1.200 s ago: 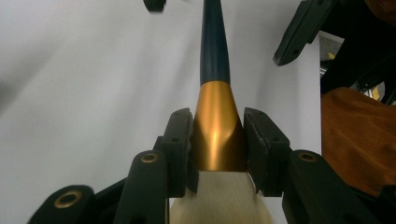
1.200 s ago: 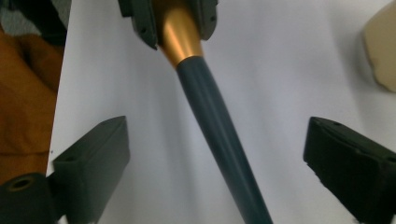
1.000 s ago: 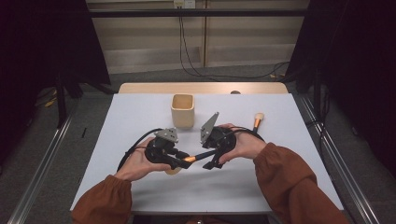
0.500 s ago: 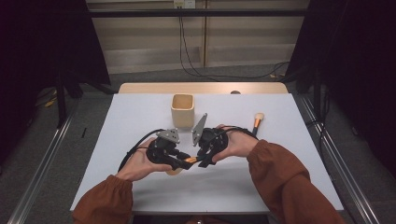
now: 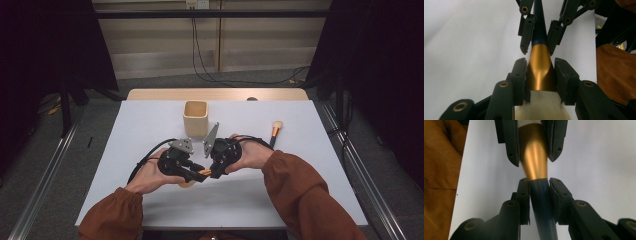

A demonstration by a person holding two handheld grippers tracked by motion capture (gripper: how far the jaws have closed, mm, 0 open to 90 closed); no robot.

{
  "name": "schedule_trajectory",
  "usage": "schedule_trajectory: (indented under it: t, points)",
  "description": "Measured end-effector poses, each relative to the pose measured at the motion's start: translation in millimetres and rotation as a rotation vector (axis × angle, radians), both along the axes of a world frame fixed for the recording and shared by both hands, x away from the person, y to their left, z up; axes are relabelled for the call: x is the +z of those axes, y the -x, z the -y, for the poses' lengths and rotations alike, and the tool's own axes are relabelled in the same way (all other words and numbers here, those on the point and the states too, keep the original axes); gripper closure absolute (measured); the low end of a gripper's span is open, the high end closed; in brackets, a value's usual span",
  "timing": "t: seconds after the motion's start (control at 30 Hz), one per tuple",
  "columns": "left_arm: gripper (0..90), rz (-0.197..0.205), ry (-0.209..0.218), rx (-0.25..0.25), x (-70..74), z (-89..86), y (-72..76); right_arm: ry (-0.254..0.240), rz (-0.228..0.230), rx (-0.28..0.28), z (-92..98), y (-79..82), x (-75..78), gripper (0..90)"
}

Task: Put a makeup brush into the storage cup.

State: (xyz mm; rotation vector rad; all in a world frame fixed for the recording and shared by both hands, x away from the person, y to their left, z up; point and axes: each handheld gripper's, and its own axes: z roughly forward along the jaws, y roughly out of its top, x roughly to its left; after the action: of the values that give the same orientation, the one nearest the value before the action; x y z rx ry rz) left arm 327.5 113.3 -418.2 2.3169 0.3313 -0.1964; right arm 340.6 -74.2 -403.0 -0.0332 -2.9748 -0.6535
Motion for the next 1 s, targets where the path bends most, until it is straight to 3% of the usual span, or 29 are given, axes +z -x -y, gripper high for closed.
schedule_trajectory:
  t: [0.17,0.37,0.5,0.77,1.0]
  points:
    - [62.8,0.004,0.011,-0.009,-1.6,0.2,-0.4,-0.005,-0.004,0.018,0.9,-0.6,-1.2,73.2]
    - [61.4,-0.023,0.027,-0.008,-5.0,-0.2,-3.3,-0.004,-0.023,0.03,2.7,0.5,-1.7,75.1]
    - [60.2,0.0,0.037,0.004,-4.6,-0.1,-2.4,0.0,-0.035,0.019,3.9,0.1,-2.0,75.1]
    - [47.7,0.017,0.058,0.046,-3.3,-2.9,-2.8,0.006,-0.042,0.006,5.5,-0.7,-4.6,75.1]
    - [31.6,0.018,0.045,0.081,-4.8,-4.4,-5.3,0.004,-0.042,-0.023,10.8,-3.4,-4.5,75.1]
